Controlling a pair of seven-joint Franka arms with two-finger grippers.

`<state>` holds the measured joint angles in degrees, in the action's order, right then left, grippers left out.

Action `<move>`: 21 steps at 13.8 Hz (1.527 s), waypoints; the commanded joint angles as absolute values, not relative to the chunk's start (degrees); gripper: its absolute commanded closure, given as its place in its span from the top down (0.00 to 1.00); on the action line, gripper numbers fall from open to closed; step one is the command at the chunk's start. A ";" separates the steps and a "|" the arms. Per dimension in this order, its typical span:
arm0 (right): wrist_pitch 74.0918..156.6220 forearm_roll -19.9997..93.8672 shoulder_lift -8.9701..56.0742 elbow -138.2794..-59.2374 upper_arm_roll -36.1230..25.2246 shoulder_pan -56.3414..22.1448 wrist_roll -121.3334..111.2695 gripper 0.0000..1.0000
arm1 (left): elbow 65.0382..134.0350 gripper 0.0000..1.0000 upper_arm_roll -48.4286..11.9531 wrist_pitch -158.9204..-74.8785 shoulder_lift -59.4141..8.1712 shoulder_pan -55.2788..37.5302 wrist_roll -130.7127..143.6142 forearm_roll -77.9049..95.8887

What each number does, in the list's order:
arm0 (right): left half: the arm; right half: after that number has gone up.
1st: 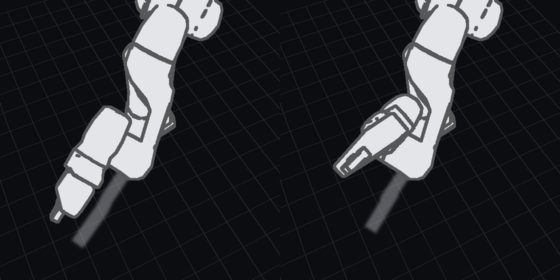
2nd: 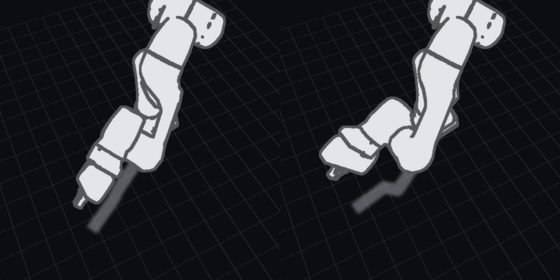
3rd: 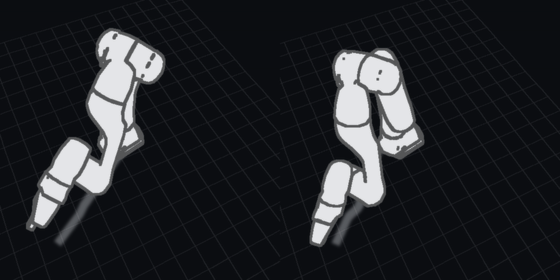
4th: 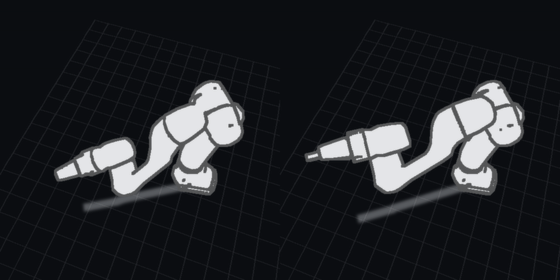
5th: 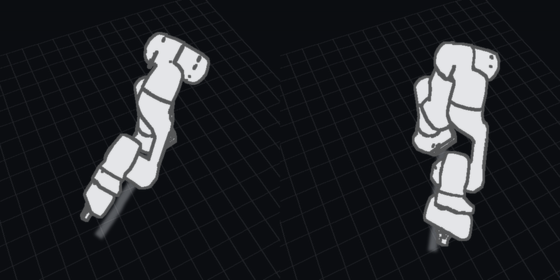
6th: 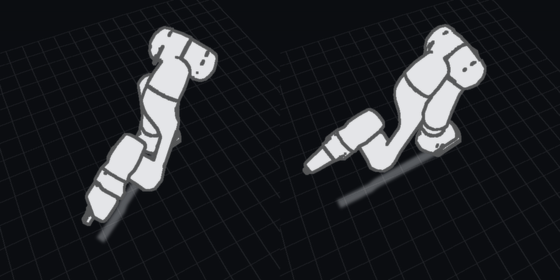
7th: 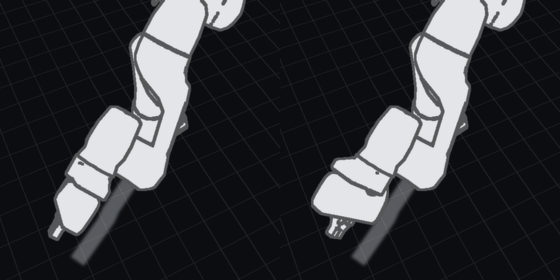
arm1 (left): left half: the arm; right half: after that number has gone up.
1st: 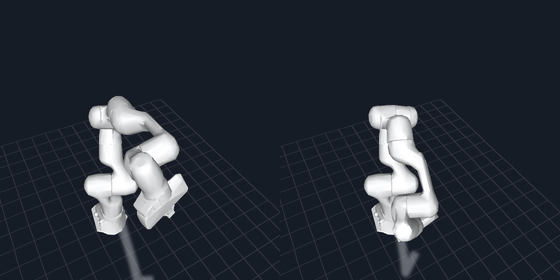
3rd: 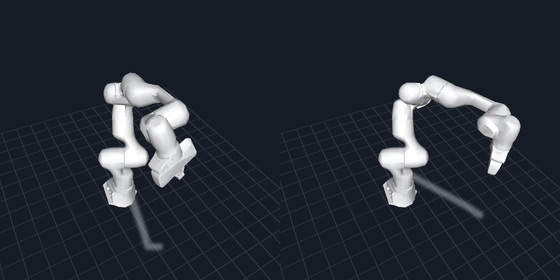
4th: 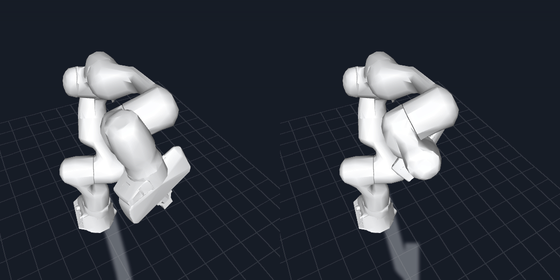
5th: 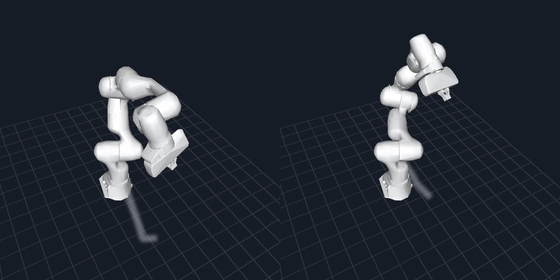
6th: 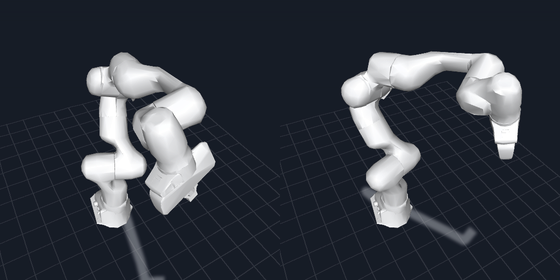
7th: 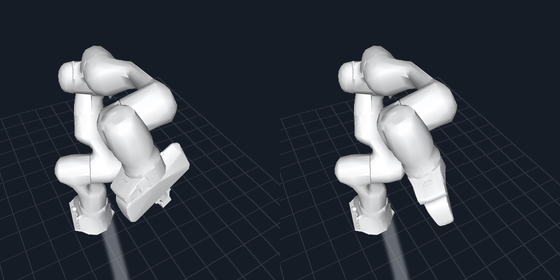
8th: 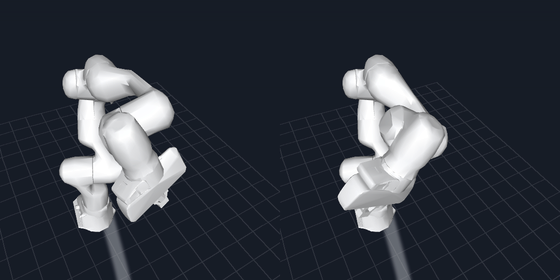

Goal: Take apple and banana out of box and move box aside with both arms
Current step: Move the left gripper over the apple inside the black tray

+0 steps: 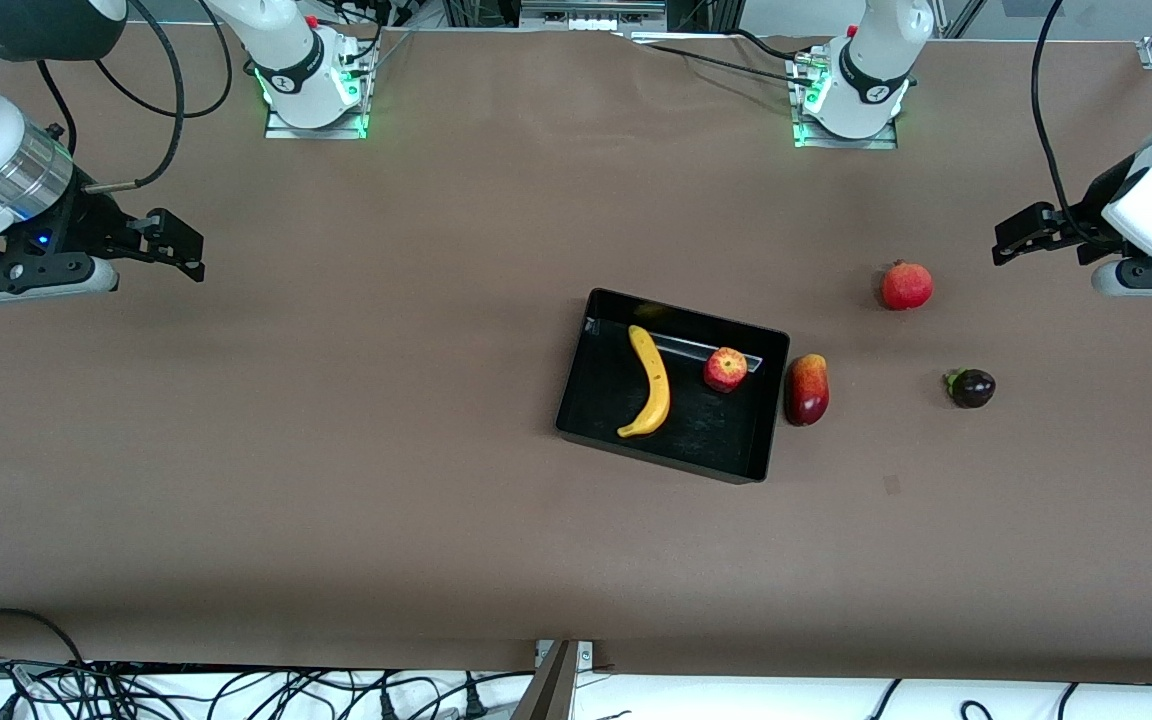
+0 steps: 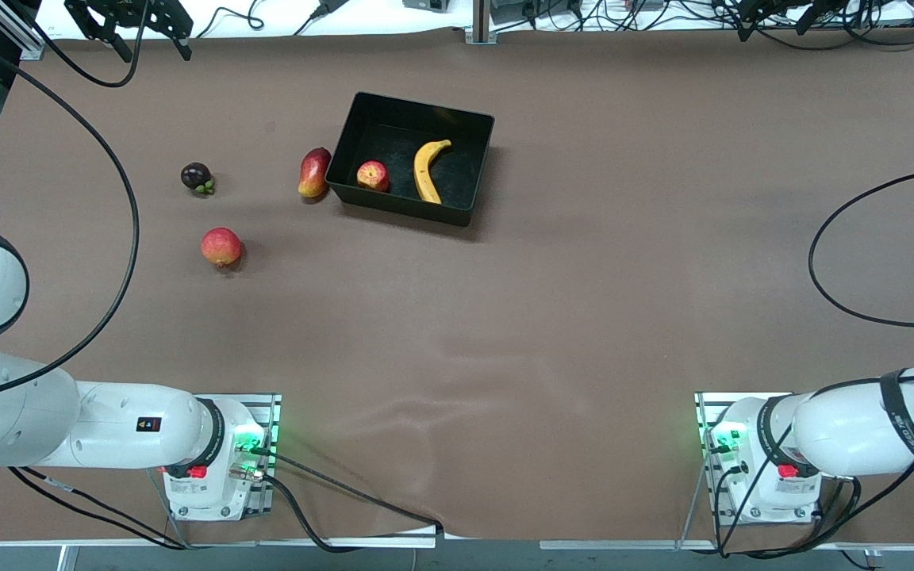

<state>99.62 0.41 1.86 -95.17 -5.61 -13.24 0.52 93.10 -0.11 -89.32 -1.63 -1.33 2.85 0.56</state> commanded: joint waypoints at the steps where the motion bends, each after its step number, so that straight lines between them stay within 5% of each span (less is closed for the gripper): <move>1: 98.88 -0.09 1.93 -94.31 -5.27 -13.01 0.88 1.00 | 90.88 1.00 -0.53 -87.72 -2.72 -1.14 2.02 -0.18; 10: 98.97 0.09 1.85 -94.31 -4.83 -13.18 0.88 1.00 | 88.59 1.00 -1.49 -83.05 -9.21 -4.12 1.05 5.44; 21: 99.32 0.18 1.85 -94.31 -4.92 -13.62 0.79 1.00 | 90.35 1.00 -2.90 -109.84 -28.20 -24.33 27.16 -0.69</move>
